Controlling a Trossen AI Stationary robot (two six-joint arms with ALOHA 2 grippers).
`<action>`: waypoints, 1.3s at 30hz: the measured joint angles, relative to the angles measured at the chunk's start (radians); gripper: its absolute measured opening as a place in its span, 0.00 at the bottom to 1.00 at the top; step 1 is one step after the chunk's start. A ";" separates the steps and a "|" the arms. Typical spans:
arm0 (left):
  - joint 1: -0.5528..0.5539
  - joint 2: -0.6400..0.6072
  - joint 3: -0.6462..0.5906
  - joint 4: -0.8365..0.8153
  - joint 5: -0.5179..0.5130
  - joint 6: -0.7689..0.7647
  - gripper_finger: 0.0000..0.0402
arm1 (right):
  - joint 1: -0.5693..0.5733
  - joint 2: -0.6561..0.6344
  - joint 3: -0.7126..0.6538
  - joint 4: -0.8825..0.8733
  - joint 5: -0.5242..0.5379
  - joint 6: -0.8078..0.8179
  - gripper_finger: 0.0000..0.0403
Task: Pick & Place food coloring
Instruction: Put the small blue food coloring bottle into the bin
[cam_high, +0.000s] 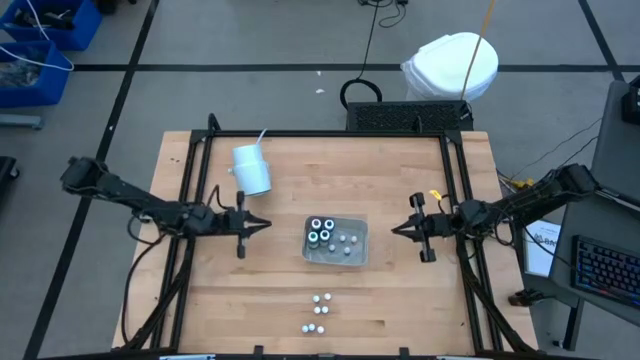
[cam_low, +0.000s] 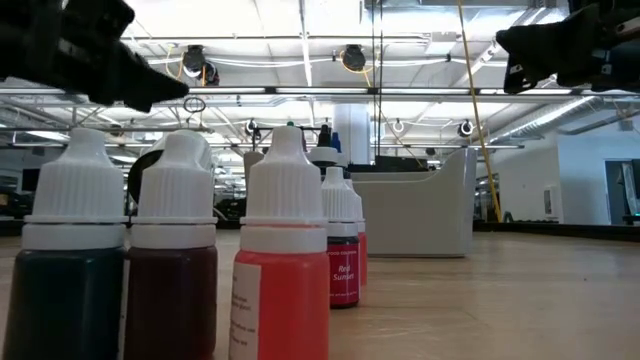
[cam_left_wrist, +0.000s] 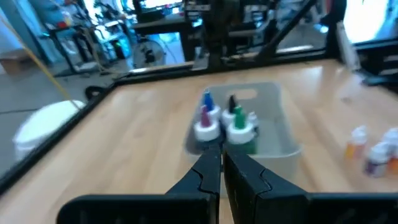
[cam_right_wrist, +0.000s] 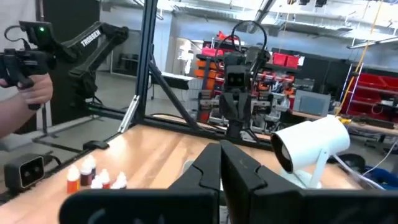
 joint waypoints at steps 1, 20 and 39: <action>-0.015 0.000 0.017 -0.027 0.000 -0.017 0.06 | 0.000 0.000 0.000 0.009 0.001 0.002 0.00; -0.476 0.838 0.900 -0.587 -0.255 -0.187 0.03 | 0.000 0.029 -0.001 -0.041 0.003 0.129 0.00; -0.482 1.027 1.070 -0.669 -0.157 -0.299 0.01 | 0.010 0.029 -0.002 -0.013 0.002 0.092 0.00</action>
